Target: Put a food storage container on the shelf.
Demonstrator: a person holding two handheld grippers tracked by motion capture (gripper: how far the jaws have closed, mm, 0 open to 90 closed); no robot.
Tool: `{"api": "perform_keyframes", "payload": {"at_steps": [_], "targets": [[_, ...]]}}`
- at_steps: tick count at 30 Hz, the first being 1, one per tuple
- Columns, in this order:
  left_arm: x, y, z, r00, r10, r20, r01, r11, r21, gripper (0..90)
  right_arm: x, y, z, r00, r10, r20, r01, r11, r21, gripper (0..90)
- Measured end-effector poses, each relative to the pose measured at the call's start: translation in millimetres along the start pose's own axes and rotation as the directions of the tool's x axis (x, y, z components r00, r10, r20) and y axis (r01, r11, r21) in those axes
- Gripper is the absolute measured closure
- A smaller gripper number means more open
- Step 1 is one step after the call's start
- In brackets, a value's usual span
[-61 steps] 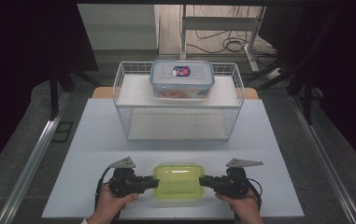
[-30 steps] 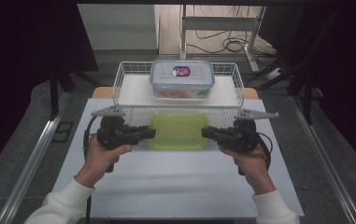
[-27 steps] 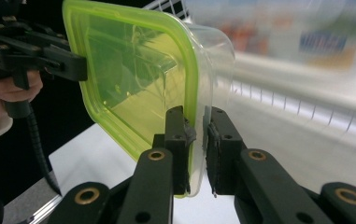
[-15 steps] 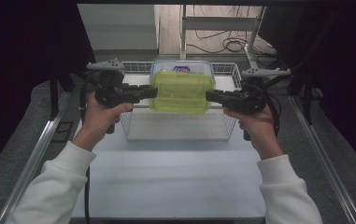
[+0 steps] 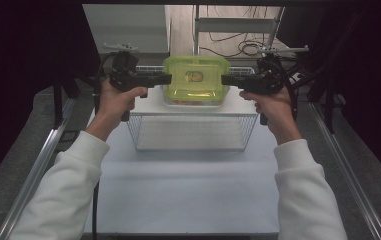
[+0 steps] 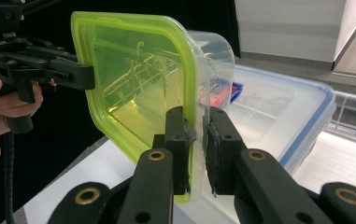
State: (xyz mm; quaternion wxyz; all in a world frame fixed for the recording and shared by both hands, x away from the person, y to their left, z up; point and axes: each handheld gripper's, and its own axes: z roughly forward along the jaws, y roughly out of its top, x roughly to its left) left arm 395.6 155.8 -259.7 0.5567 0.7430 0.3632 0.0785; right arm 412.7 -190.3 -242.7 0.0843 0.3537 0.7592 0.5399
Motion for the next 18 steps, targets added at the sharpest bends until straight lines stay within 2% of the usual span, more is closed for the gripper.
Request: {"api": "perform_keyframes", "payload": {"at_steps": [9, 16, 18], "targets": [[14.6, 10.5, 9.2, 0.9998, -0.02, -0.001, 0.02, 0.9997, 0.011, 78.3, -12.9, 15.3, 9.3, 0.9997, 0.024, 0.003, -0.024, 1.0, 0.015, 80.4], [29.7, 12.0, 20.8, 0.9976, -0.068, -0.008, 0.069, 0.997, 0.036, 78.1, -27.1, 17.6, 24.3, 0.9967, 0.08, 0.012, -0.081, 0.996, 0.034, 80.0], [34.2, 12.8, 22.4, 0.9956, -0.094, 0.009, 0.093, 0.9953, 0.025, 77.4, -30.6, 17.5, 26.9, 0.9947, 0.103, 0.005, -0.103, 0.994, 0.022, 79.8]]}}
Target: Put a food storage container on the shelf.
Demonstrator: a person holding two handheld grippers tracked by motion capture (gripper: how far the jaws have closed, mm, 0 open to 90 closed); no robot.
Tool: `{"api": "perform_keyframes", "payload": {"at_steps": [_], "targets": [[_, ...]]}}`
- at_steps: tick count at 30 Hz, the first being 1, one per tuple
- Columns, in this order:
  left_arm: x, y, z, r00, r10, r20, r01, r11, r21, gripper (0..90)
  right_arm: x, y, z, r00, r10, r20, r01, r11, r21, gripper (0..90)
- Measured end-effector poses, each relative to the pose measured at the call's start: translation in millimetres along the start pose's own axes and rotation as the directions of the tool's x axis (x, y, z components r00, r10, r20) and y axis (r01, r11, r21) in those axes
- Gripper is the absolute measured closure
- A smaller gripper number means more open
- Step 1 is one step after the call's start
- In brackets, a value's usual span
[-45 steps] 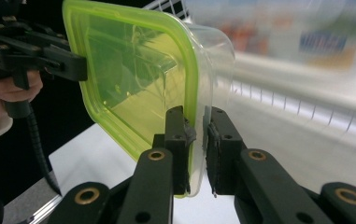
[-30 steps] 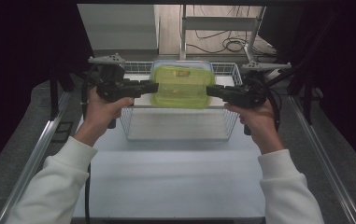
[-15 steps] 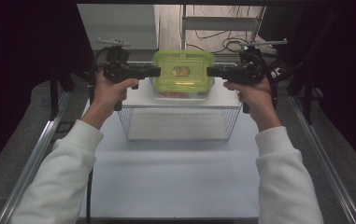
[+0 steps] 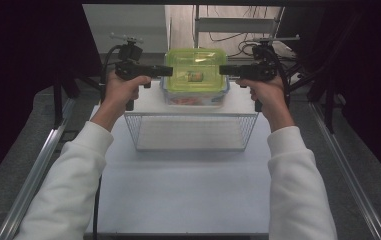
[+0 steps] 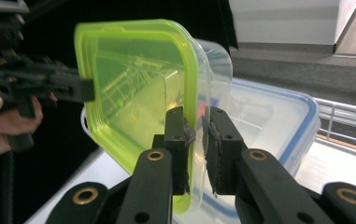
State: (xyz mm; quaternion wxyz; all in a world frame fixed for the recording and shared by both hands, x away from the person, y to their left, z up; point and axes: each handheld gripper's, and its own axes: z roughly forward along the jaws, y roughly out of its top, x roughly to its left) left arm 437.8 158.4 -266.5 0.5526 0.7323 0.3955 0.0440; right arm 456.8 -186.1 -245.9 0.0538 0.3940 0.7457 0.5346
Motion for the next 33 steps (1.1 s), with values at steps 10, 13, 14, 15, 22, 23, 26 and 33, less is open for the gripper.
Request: {"api": "perform_keyframes", "payload": {"at_steps": [10, 13, 14, 15, 22, 23, 26, 33], "targets": [[7.0, 7.4, 12.8, 0.9968, -0.073, -0.032, 0.072, 0.9973, -0.012, 69.8, -11.5, 5.4, 15.2, 0.9974, 0.07, 0.021, -0.069, 0.996, -0.051, 73.7], [10.0, 7.2, 16.0, 0.9951, -0.095, -0.026, 0.095, 0.9952, -0.025, 66.2, -14.9, 5.0, 19.3, 0.9958, 0.087, 0.029, -0.085, 0.994, -0.062, 71.2], [10.2, 7.1, 16.4, 0.9944, -0.102, -0.028, 0.101, 0.9945, -0.026, 65.9, -16.3, 4.5, 20.5, 0.995, 0.094, 0.034, -0.092, 0.994, -0.061, 70.5], [10.5, 6.9, 16.8, 0.9939, -0.106, -0.03, 0.105, 0.9942, -0.023, 65.0, -17.7, 4.1, 22.0, 0.9939, 0.104, 0.036, -0.102, 0.993, -0.065, 69.6], [12.5, 5.5, 20.3, 0.9928, -0.117, -0.025, 0.116, 0.993, -0.017, 53.8, -24.9, 0.1, 28.5, 0.9881, 0.14, 0.065, -0.134, 0.988, -0.078, 62.1], [12.2, 5.3, 20.7, 0.9928, -0.114, -0.039, 0.113, 0.9933, -0.025, 52.9, -25.0, -0.4, 28.5, 0.9876, 0.144, 0.062, -0.139, 0.987, -0.082, 61.4], [13.0, 5.5, 21.1, 0.9922, -0.12, -0.034, 0.119, 0.9923, -0.036, 43.7, -24.4, -0.8, 27.6, 0.9868, 0.151, 0.057, -0.146, 0.986, -0.082, 59.0], [11.7, 5.9, 20.9, 0.9912, -0.127, -0.037, 0.125, 0.9909, -0.049, 32.1, -20.2, -2.2, 23.3, 0.989, 0.139, 0.049, -0.136, 0.989, -0.061, 56.0]]}}
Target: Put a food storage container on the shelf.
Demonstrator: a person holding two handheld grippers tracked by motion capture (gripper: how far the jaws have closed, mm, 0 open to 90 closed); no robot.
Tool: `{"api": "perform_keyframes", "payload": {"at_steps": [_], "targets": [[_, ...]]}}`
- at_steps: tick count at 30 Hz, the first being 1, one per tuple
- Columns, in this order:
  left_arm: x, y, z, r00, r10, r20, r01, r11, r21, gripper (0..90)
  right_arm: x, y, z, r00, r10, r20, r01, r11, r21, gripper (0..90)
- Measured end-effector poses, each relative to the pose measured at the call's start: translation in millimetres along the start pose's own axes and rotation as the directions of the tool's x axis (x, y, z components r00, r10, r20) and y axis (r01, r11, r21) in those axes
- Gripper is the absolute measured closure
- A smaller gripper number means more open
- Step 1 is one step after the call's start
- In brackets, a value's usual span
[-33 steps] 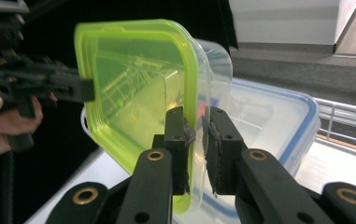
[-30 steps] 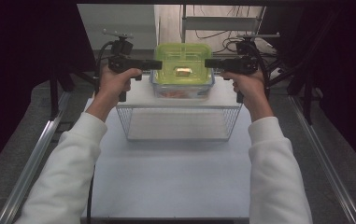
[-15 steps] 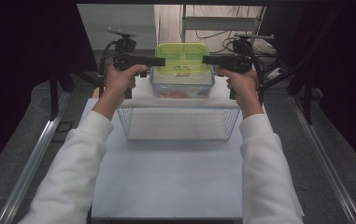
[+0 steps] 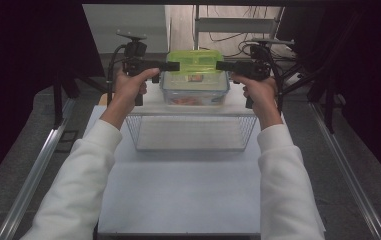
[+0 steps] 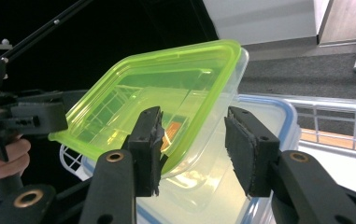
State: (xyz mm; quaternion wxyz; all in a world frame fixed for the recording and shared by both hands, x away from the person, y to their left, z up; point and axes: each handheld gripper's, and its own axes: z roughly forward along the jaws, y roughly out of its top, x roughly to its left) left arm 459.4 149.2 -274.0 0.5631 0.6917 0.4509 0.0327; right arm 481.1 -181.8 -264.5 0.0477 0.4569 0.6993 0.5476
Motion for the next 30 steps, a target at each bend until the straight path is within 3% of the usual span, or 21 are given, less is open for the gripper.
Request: {"api": "perform_keyframes", "payload": {"at_steps": [8, 14, 19, 26, 28, 30], "targets": [[-2.9, -0.1, -7.5, 0.9994, 0.028, -0.02, -0.028, 0.9996, 0.001, 24.8, 5.6, -1.2, -8.5, 1.0, -0.008, 0.003, 0.008, 1.0, -0.008, 51.9], [-4.3, -4.2, -18.8, 0.9991, 0.041, -0.014, -0.041, 0.9992, -0.001, 25.3, 11.0, -2.8, -21.0, 0.9995, -0.028, 0.013, 0.028, 0.999, -0.017, 48.1], [-4.9, -11.2, -30.9, 0.9984, 0.055, -0.014, -0.055, 0.9985, 0.008, 25.4, 11.8, -9.3, -33.4, 0.9991, -0.04, -0.012, 0.04, 0.999, -0.016, 46.3], [-12.9, -36.1, -55.0, 0.9973, 0.071, 0.017, -0.071, 0.9975, 0.004, 24.7, 10.7, -28.6, -58.3, 0.9977, -0.052, -0.043, 0.052, 0.999, -0.014, 43.8], [-17.9, -48.8, -61.8, 0.9948, 0.102, 0.01, -0.102, 0.9948, 0.002, 24.3, 11.0, -36.1, -66.8, 0.9966, -0.061, -0.056, 0.06, 0.998, -0.019, 43.2], [-20.5, -58.2, -66.2, 0.9938, 0.108, 0.029, -0.108, 0.9942, 0.003, 24.3, 11.0, -45.1, -75.2, 0.9951, -0.072, -0.067, 0.071, 0.997, -0.027, 42.6]]}}
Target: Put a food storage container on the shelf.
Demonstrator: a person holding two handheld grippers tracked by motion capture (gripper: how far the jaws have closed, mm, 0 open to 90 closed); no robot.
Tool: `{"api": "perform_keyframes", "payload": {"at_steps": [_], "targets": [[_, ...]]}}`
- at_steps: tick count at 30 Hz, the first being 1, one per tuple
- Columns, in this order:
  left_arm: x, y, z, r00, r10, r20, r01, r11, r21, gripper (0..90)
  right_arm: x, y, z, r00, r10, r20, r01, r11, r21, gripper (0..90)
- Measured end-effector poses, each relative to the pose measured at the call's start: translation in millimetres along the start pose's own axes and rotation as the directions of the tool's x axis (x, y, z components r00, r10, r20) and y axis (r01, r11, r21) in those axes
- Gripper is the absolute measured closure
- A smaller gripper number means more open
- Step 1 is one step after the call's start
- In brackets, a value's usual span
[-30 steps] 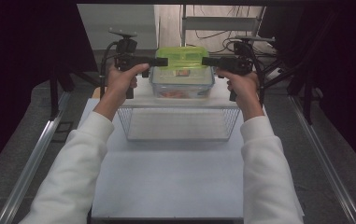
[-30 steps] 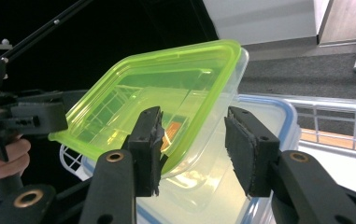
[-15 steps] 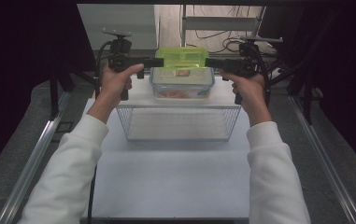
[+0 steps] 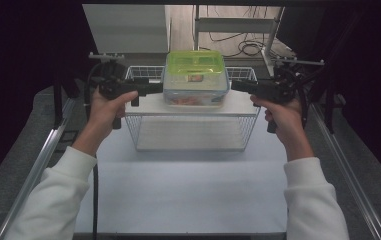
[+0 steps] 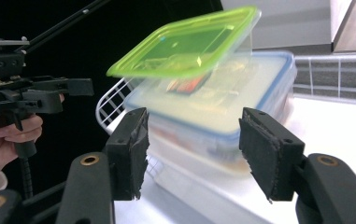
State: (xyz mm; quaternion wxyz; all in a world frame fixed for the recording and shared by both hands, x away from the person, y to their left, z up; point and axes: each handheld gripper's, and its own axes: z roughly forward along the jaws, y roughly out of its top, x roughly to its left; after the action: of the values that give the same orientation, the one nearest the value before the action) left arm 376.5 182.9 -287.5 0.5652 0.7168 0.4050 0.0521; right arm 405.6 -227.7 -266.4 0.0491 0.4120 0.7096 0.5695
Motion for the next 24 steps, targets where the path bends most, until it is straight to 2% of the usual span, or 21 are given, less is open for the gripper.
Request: {"api": "perform_keyframes", "payload": {"at_steps": [2, 9, 16, 19, 22, 24], "targets": [[-5.6, -13.6, -5.6, 0.9995, 0.031, -0.007, -0.031, 0.9994, 0.015, 24.0, 1.6, -10.3, -8.3, 0.9999, -0.008, -0.014, 0.008, 1.0, 0.0, 42.0], [-5.9, -55.4, -15.9, 0.9994, 0.026, 0.024, -0.027, 0.9977, 0.062, 23.6, 3.6, -50.2, -26.5, 0.9987, -0.032, -0.041, 0.033, 0.999, 0.039, 40.3], [-2.2, -96.8, -23.4, 0.9988, 0.006, 0.049, -0.013, 0.9909, 0.134, 23.2, -5.0, -86.7, -26.4, 0.9991, -0.034, -0.024, 0.037, 0.99, 0.136, 39.3], [-0.3, -116.9, -26.0, 0.9993, 0.01, 0.037, -0.016, 0.987, 0.16, 23.2, -10.3, -108.2, -24.2, 0.9991, -0.039, -0.02, 0.041, 0.984, 0.173, 38.4], [1.3, -141.8, -27.5, 0.9992, -0.003, 0.04, -0.004, 0.9827, 0.185, 23.2, -14.3, -133.2, -21.5, 0.9987, -0.05, -0.005, 0.05, 0.977, 0.209, 37.4], [1.9, -159.9, -26.6, 0.9994, 0.009, 0.033, -0.016, 0.9763, 0.216, 23.2, -15.2, -148.6, -20.2, 0.9975, -0.069, 0.012, 0.064, 0.97, 0.233, 36.7]]}}
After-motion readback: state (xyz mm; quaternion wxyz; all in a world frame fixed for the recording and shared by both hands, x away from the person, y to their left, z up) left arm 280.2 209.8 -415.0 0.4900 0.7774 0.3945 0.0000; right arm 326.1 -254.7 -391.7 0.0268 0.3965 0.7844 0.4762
